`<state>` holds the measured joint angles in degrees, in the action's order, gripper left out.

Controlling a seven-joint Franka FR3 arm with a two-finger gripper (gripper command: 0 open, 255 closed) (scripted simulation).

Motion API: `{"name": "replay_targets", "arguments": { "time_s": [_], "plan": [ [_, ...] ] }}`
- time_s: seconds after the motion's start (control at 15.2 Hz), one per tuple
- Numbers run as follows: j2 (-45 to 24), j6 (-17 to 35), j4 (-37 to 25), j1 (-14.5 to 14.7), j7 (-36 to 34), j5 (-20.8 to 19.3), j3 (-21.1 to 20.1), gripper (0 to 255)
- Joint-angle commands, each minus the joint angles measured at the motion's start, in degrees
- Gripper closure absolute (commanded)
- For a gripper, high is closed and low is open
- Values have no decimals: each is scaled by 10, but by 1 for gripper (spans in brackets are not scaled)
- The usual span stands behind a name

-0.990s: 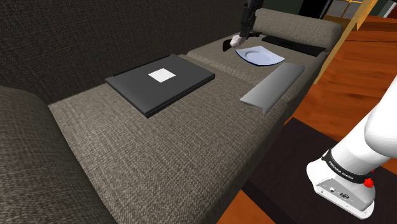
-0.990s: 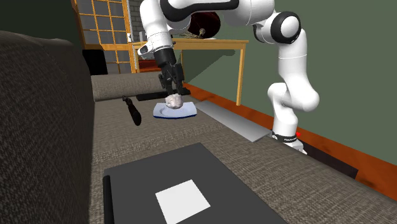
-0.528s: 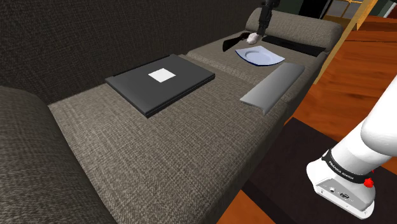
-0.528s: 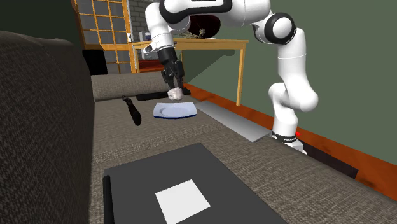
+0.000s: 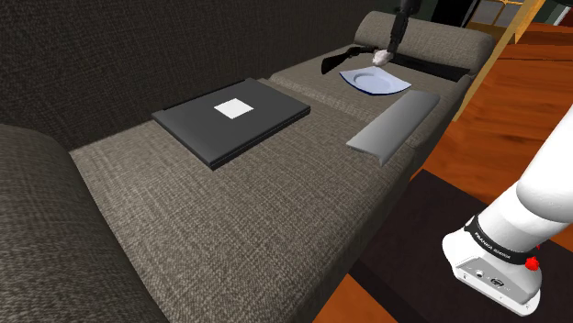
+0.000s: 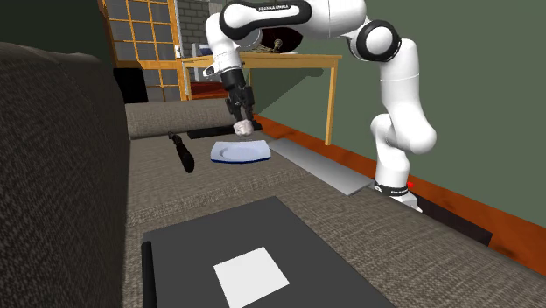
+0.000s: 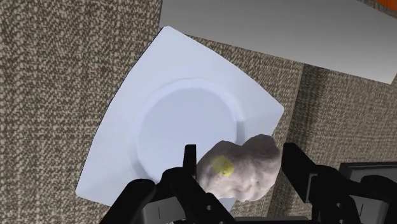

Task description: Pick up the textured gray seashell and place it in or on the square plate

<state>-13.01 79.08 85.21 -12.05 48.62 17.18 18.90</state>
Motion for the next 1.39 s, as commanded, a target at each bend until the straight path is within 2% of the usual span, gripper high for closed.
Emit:
{"name": "replay_targets", "arguments": {
  "time_s": [0.0, 0.66, 1.19, 1.25, 1.32],
  "plan": [
    [1, 14, 16, 0, 5, -1, 1, 255],
    [-1, 90, 92, 5, 22, -1, -1, 255],
    [-1, 90, 92, 5, 22, -1, -1, 255],
    [-1, 90, 92, 5, 22, -1, -1, 0],
    [-1, 90, 92, 5, 22, -1, -1, 0]
  ]
}}
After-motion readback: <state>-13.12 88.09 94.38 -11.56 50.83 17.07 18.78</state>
